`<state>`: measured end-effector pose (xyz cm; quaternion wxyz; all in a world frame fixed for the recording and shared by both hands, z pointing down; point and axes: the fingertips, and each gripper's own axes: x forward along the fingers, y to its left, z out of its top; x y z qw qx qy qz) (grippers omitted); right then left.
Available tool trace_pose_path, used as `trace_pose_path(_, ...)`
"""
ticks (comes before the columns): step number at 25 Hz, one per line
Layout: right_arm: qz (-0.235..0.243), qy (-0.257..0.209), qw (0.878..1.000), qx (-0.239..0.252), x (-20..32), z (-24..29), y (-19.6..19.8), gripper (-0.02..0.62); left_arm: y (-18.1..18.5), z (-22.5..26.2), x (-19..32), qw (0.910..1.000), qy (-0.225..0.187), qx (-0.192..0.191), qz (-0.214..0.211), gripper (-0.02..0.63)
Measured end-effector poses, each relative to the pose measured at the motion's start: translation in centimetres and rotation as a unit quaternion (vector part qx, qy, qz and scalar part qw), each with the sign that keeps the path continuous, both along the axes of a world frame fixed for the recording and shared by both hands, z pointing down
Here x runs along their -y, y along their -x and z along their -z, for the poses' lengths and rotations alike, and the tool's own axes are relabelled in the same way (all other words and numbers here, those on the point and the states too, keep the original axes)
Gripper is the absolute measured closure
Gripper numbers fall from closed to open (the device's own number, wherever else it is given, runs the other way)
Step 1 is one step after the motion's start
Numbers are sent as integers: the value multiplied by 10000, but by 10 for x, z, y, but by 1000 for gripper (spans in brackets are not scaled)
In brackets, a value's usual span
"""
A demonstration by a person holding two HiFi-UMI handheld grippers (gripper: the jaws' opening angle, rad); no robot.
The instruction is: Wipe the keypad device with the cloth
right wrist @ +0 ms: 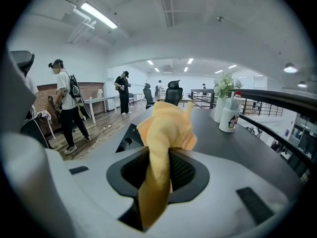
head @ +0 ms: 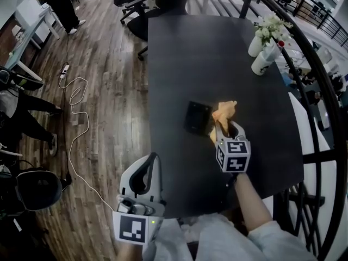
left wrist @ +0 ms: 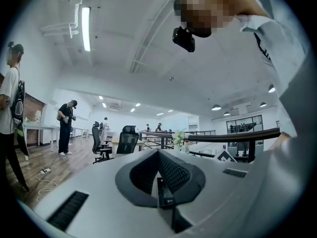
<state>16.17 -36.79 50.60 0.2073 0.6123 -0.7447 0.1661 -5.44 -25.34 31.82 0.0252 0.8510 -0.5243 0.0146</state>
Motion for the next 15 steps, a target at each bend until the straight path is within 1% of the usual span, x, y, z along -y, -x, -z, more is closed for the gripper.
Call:
trace_pose_path(8,244,79,9997,-62,12,-4,21,497,7,-4,5,9998,65,-23,180,594)
trace_pose_path(15,603,35,9982,-41,25,-3,51,497,12,-6,7,9994,69,-25,337,594)
